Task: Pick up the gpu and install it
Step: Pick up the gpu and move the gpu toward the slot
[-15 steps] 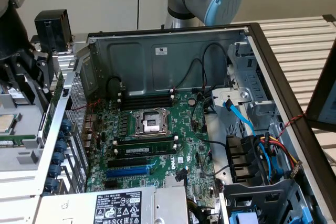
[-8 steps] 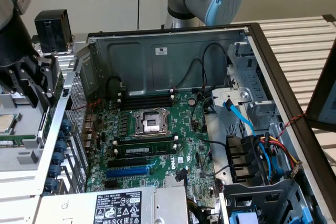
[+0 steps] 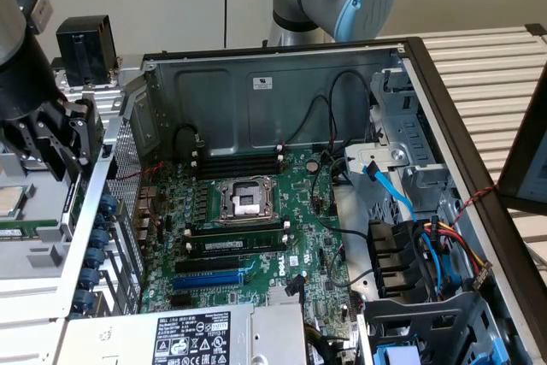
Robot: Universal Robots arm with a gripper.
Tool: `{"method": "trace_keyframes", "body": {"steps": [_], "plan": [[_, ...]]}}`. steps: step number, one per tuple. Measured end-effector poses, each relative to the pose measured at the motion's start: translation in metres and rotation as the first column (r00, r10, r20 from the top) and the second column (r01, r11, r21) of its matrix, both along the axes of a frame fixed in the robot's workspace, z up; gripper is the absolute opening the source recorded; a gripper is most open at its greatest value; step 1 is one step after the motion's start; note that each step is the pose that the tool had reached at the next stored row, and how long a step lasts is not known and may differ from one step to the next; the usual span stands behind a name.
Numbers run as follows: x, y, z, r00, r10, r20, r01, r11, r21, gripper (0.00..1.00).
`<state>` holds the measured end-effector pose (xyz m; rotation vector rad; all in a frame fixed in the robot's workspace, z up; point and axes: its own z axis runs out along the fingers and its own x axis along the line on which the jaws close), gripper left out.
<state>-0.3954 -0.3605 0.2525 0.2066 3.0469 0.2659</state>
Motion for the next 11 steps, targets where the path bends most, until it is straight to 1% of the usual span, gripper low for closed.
{"method": "trace_keyframes", "body": {"steps": [2,6,7,8,10,11], "plan": [[0.0002,-0.0001,-0.0024,1.0000,0.000,-0.0001,0.000,1.0000,0.0014,0.48],[0.0013,-0.0001,-0.0076,1.0000,0.000,-0.0001,0.000,1.0000,0.0090,0.48],[0.0014,-0.0001,-0.0081,1.0000,0.000,-0.0004,0.000,0.9999,0.0117,0.48],[0.0015,-0.0001,-0.0087,1.0000,0.000,-0.0013,0.000,0.9999,0.0163,0.48],[0.0015,-0.0003,-0.0095,1.0000,0.000,-0.0051,0.000,0.9996,0.0273,0.48],[0.0015,-0.0005,-0.0101,1.0000,0.000,-0.0080,0.000,0.9995,0.0310,0.48]]}}
